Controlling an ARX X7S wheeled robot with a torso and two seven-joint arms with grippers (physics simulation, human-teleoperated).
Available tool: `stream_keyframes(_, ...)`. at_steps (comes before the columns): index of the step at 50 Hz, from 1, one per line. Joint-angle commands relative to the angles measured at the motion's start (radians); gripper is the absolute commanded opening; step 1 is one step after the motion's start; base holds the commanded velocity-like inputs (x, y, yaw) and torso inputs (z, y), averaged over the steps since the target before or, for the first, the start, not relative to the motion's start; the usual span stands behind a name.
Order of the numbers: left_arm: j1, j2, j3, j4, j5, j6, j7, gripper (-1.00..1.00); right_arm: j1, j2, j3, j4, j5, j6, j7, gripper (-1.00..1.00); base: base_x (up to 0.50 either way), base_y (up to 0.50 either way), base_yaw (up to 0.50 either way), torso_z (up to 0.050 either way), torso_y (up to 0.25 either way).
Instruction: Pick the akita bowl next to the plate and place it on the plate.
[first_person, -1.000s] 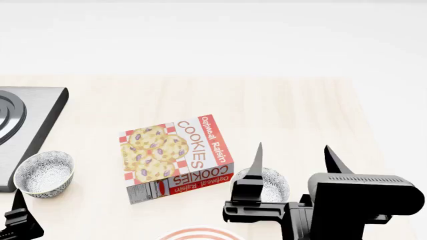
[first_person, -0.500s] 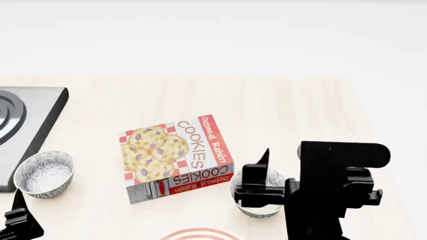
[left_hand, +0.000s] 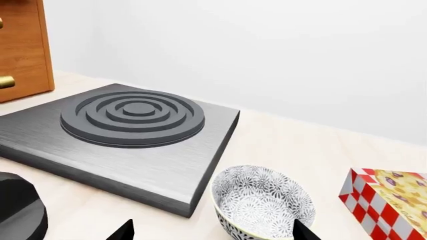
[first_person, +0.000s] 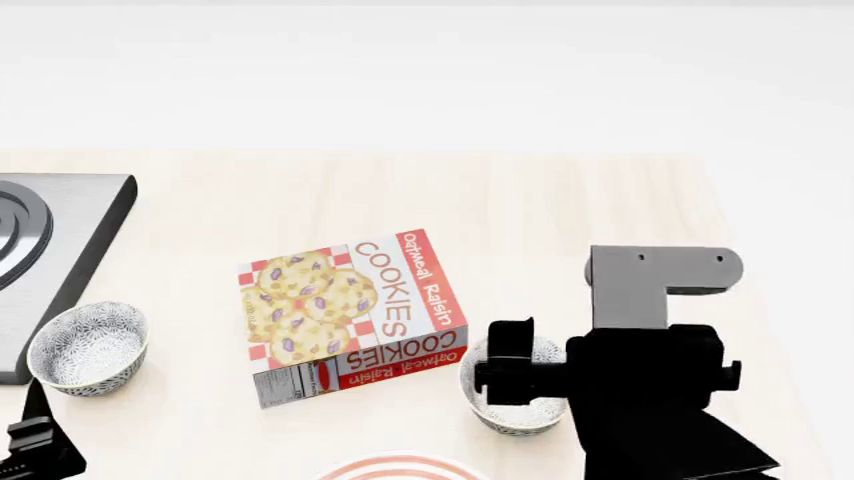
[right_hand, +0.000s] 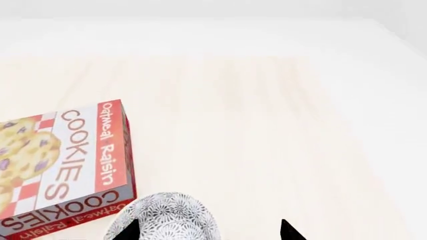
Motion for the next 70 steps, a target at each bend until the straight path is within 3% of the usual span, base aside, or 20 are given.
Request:
stream_keyframes(1,0.001,-0.003,0.003,0.001,-0.003,0.001,-0.003,1.00,0.109,-0.009,-0.037,0.153,-0.001,0.031,-0.037,1.00,0.00,0.00,0.00,0.000,0.000)
stream_keyframes(14,-0.001,-0.005,0.006,-0.007,-0.005,0.009,-0.005,1.00,0.228,-0.019,-0.086,0.341,-0.028,0.020,-0.076,1.00,0.00,0.00,0.00,0.000,0.000)
stream_keyframes(33,0.001,-0.008,0.011,-0.003,-0.010,0.008,-0.012,1.00,0.438,-0.069,-0.157,0.797,-0.077,-0.075,-0.195,1.00,0.00,0.00,0.00,0.000,0.000)
stream_keyframes(53,0.003,-0.012,0.020,-0.006,-0.009,0.017,-0.018,1.00,0.542,-0.092,-0.165,1.042,-0.077,-0.080,-0.252,1.00,0.00,0.00,0.00,0.000,0.000)
stream_keyframes(70,0.003,-0.015,0.024,-0.005,-0.013,0.018,-0.022,1.00,0.602,-0.117,-0.177,1.260,-0.100,-0.190,-0.309,1.00,0.00,0.00,0.00,0.000,0.000)
